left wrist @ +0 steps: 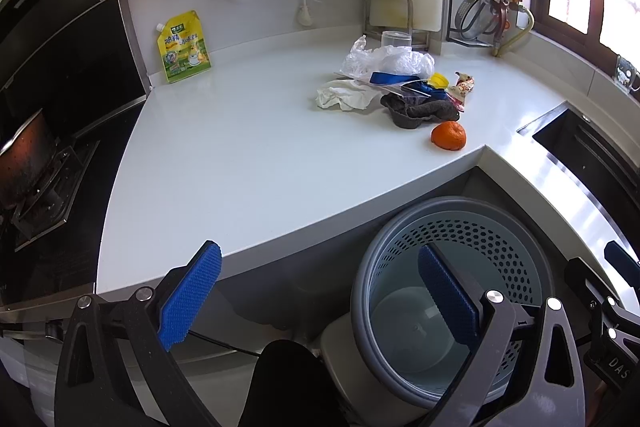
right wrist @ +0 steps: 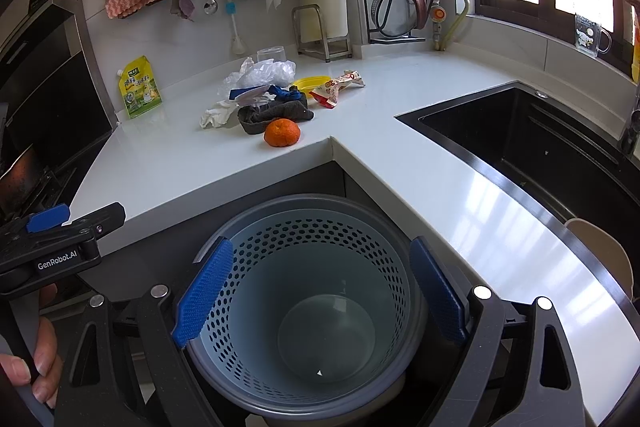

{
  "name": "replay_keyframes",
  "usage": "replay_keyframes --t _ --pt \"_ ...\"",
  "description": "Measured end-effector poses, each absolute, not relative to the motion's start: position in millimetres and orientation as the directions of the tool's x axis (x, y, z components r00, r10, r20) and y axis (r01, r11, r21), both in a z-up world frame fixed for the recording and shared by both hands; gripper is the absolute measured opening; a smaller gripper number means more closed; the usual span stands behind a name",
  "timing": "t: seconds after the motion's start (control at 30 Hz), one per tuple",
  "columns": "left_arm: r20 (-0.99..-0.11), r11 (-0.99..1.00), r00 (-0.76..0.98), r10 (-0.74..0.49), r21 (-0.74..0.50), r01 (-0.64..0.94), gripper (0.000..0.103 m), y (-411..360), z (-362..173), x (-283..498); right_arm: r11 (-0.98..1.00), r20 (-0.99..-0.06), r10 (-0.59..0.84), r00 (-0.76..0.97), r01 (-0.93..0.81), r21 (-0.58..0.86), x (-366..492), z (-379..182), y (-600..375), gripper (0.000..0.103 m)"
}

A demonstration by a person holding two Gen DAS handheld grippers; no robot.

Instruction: Collect trash

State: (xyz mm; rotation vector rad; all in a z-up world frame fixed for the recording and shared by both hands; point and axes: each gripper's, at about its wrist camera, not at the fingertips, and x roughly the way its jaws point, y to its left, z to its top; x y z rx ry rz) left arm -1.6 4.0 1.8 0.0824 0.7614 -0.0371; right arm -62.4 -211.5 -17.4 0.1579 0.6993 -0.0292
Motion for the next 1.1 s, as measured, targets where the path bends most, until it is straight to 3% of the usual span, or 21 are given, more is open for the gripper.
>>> replay_keyframes --t 1.1 --pt "-0.683 0.998 0.731 0.005 0.049 0.039 0.097 16.0 -3.2 4.0 0.992 -0.648 0.025 0.761 0.061 0.110 -53.2 -23.5 -204.7 0.085"
